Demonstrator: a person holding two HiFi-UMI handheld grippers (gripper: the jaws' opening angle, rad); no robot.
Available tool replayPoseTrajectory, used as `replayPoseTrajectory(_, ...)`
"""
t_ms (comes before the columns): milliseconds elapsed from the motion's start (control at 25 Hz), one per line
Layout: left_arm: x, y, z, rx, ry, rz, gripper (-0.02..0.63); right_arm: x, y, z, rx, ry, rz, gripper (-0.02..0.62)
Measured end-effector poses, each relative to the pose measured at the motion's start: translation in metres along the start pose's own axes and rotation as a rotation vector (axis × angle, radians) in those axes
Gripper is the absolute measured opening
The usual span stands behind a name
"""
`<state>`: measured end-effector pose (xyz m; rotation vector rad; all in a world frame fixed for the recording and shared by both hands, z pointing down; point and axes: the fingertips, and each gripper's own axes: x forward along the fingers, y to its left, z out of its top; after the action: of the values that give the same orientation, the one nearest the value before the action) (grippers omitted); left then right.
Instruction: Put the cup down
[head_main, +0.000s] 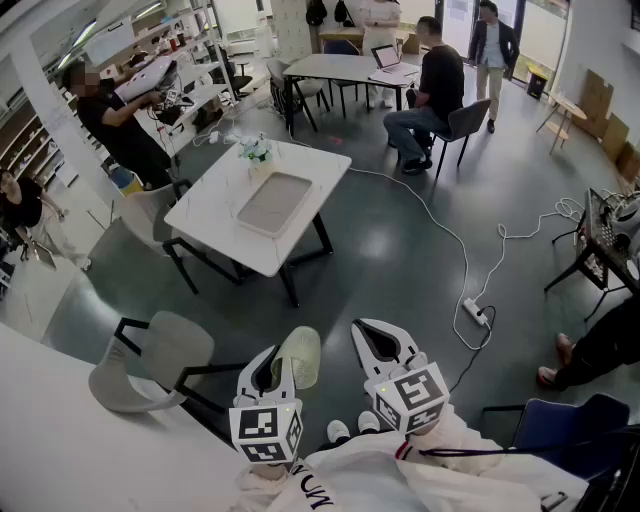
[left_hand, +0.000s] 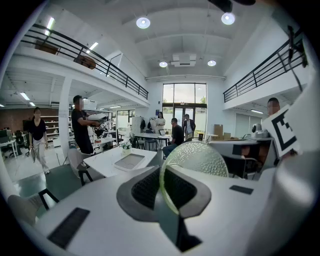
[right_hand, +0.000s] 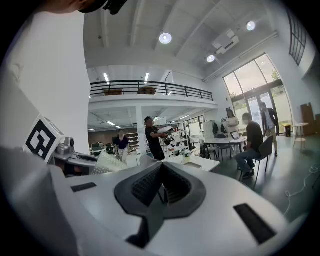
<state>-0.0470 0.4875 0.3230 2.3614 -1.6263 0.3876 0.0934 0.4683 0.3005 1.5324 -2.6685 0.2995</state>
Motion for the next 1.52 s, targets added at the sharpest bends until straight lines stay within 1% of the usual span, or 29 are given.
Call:
replayPoseTrajectory(320,0.01,-0.007,-0.006,-0.001,0.008,-0.013,0.034,0.002,-0.005,-0.005,0.02,0.005,0.013,0.005)
replayPoseTrajectory(680,0.025,-0.011,-0.001,0.004,0.018,-0.008,0.034,0.009,-0.018,-0.004,0.03,0.007,0.024,0.005)
replayPoseTrajectory(1040,0.044,-0.021,0.007,0.011,0.024,0.013,0.034,0.012,-0.042,0.001,0.032,0.005,0.046,0.005)
replayPoseTrajectory(1240,0.053,-0.034,0.012,0.019,0.013,0.029,0.034,0.007,-0.056,0.002,0.028,-0.002,0.067,0.005)
replayPoseTrajectory(1520,0.057,-0.041,0.017,0.017,0.003,0.049,0.034,0.004,-0.068,0.004,0.02,-0.005,0.082,0.004)
